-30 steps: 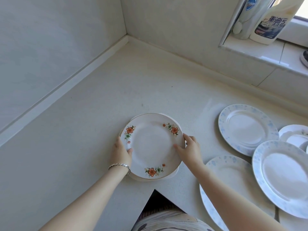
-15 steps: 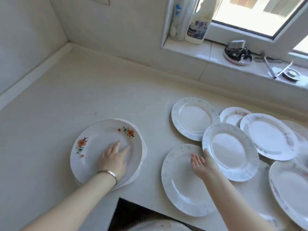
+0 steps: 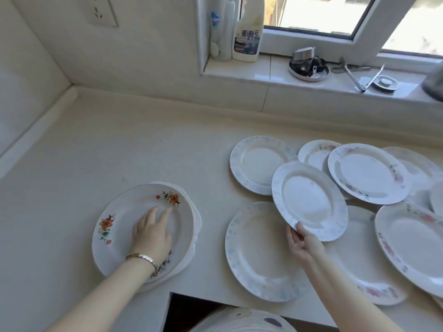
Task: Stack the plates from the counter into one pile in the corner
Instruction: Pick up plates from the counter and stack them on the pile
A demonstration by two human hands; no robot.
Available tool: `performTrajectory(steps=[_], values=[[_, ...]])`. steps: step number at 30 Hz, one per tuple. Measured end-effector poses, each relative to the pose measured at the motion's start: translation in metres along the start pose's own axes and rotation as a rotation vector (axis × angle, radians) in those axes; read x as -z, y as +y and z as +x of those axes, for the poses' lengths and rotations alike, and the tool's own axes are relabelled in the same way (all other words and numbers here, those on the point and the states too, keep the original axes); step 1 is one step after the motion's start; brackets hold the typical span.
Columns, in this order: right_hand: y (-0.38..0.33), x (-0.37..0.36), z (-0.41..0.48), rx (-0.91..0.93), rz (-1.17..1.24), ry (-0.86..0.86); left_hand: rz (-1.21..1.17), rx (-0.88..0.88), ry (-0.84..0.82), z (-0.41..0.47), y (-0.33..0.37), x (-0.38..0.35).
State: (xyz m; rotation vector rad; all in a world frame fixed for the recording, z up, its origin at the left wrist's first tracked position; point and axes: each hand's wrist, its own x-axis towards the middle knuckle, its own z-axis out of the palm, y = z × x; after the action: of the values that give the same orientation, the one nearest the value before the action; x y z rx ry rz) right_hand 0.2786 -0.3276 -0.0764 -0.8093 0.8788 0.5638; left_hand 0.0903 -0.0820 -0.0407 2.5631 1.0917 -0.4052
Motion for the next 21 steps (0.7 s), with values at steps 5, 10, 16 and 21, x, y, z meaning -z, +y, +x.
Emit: performTrajectory(steps=[5,10,16,21], values=[[0.005,0.001,-0.019,0.026,-0.425,-0.225,-0.301,-0.025,0.211,0.005,0.025,0.021],[0.021,-0.029,-0.037,-0.092,-0.824,-0.549,-0.896,0.124,0.139,0.014,0.03,0.045],[0.05,-0.069,-0.05,-0.133,-1.323,-0.811,-0.655,0.277,0.224,0.004,-0.037,0.044],[0.101,-0.094,-0.049,0.076,-1.512,-0.724,-0.477,0.446,0.235,-0.019,-0.08,0.022]])
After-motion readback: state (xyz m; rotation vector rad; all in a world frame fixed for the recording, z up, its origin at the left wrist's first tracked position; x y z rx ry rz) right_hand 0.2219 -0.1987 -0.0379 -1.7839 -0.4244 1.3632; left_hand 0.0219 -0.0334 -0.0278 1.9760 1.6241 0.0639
